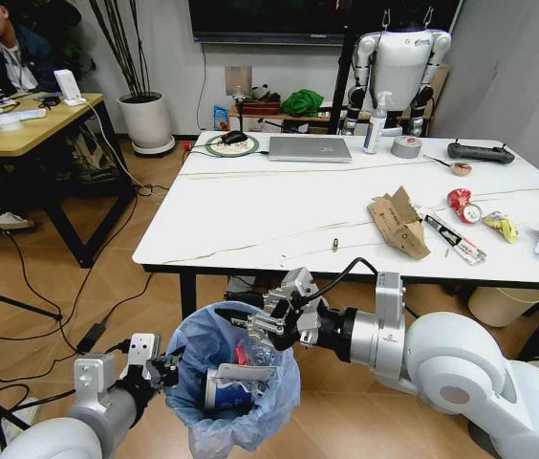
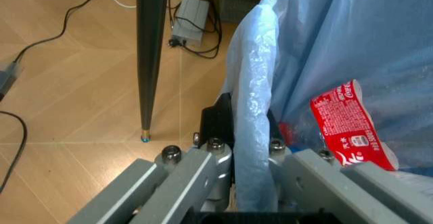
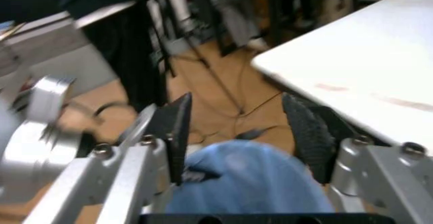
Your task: Pick up the trash bin and place the trash from the table into it.
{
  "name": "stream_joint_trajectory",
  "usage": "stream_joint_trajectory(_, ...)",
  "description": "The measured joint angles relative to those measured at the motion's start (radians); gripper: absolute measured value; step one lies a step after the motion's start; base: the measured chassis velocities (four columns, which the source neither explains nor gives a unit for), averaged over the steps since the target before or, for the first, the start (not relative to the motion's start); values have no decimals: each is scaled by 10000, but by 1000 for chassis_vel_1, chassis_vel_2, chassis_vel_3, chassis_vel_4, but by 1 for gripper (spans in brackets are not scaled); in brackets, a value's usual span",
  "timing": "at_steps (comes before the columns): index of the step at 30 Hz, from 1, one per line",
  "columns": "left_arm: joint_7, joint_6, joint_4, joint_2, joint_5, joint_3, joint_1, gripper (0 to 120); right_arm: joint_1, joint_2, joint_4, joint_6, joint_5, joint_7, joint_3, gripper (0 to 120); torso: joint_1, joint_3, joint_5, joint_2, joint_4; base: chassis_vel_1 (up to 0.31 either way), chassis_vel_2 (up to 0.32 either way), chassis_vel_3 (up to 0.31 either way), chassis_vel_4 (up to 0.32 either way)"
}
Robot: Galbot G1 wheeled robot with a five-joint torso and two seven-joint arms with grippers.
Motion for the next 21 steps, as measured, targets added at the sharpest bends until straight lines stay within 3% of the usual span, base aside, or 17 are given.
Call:
stream_joint_trajectory(3, 13, 0, 0, -36, 69, 4, 70, 0, 398, 205, -238, -2, 670, 1743, 572, 66, 0, 0, 0, 0, 1, 0, 0, 0, 0)
stream_joint_trajectory(4, 13, 0, 0, -36, 69, 4, 70, 0, 398, 205, -238, -2, 670, 1743, 572, 66, 0, 0, 0, 0, 1, 0, 0, 0, 0)
stream_joint_trajectory(5, 49, 0, 0, -46, 142, 21, 117, 0, 565, 258, -402, -160, 822, 2797, 737, 70, 0, 0, 0, 0, 3, 0, 0, 0, 0)
stream_joint_trajectory(9, 176, 0, 0, -45, 304, 60, 218, 0, 698, 372, -954, -483, 872, 4965, 935, 88, 3, 1, 0, 0, 0, 0, 0, 0, 0)
stream_joint_trajectory(14, 206, 0, 0, -8, 346, 52, 258, 0, 534, 604, -1352, -647, 743, 5561, 965, 99, 3, 1, 2, -1, 1, 0, 0, 0, 0)
stream_joint_trajectory(21, 209, 0, 0, 34, 350, 13, 356, 0, 774, 1173, -2242, -878, 978, 6375, 710, 100, 2, 0, 0, 0, 2, 0, 0, 0, 0)
